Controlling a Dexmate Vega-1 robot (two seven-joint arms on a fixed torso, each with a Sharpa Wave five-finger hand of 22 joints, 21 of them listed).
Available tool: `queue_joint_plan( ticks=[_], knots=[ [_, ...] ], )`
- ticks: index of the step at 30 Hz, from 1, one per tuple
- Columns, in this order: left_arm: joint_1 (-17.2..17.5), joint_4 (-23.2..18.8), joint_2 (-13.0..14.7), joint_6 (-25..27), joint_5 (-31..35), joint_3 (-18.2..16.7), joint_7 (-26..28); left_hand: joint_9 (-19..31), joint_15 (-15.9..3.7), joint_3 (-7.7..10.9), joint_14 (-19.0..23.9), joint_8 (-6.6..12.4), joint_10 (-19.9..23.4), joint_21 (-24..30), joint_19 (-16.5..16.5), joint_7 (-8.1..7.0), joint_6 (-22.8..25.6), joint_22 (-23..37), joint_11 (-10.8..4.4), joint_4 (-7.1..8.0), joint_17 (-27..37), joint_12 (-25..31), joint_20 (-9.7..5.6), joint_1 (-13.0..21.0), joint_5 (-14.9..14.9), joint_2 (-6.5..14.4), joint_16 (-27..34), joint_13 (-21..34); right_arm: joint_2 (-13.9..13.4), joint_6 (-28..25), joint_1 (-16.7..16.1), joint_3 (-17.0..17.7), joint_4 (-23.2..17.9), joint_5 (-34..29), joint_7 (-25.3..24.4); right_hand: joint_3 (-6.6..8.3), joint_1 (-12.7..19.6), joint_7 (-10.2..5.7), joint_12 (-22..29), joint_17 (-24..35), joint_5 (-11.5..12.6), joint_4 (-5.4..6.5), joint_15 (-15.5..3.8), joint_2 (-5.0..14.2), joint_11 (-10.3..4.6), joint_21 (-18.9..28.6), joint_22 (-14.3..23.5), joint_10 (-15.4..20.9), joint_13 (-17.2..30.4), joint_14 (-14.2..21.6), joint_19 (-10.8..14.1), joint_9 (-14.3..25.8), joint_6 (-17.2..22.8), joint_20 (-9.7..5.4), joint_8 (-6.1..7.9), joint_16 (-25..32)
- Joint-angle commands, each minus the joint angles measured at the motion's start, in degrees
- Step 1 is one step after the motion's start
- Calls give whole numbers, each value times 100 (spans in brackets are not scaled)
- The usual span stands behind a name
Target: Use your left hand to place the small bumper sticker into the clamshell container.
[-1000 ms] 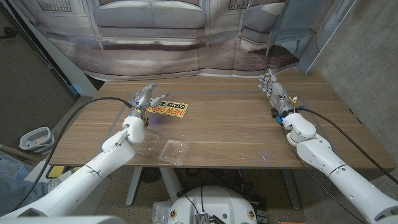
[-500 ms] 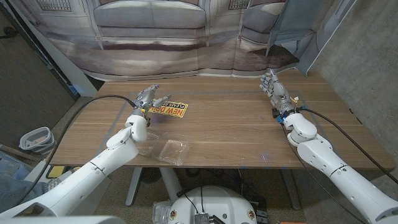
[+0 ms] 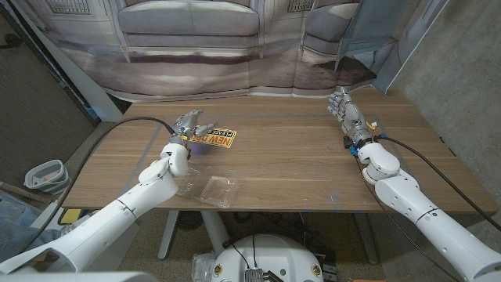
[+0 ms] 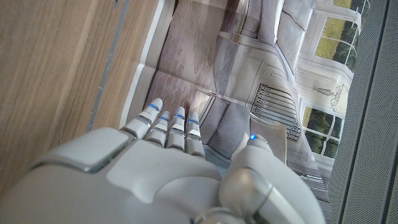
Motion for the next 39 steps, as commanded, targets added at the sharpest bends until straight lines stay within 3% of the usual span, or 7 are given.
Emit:
queue_joint_plan(
  ticks=[1,39],
  knots=[
    [-169,23,71,177,47,226,-235,15,41,-41,26,11,-6,28,-10,-16,-1,28,26,-5,18,-7,62,20,23,-64,42,19,-13,-33,24,-14,7,-26,4,4,16,-4,31,31,-5,-36,6,72,12,6,16,67,23,49,38,10,51,19,17,7],
    [-497,461,-40,174,41,679,-202,17,38,-80,35,-4,-35,26,0,-30,-36,21,32,-34,20,-13,70,76,42,-89,41,23,-5,-39,-46,22,-44,-25,-88,-6,18,-11,27,33,-15,-44,4,83,2,-3,17,83,27,73,32,12,60,40,15,4]
  ],
)
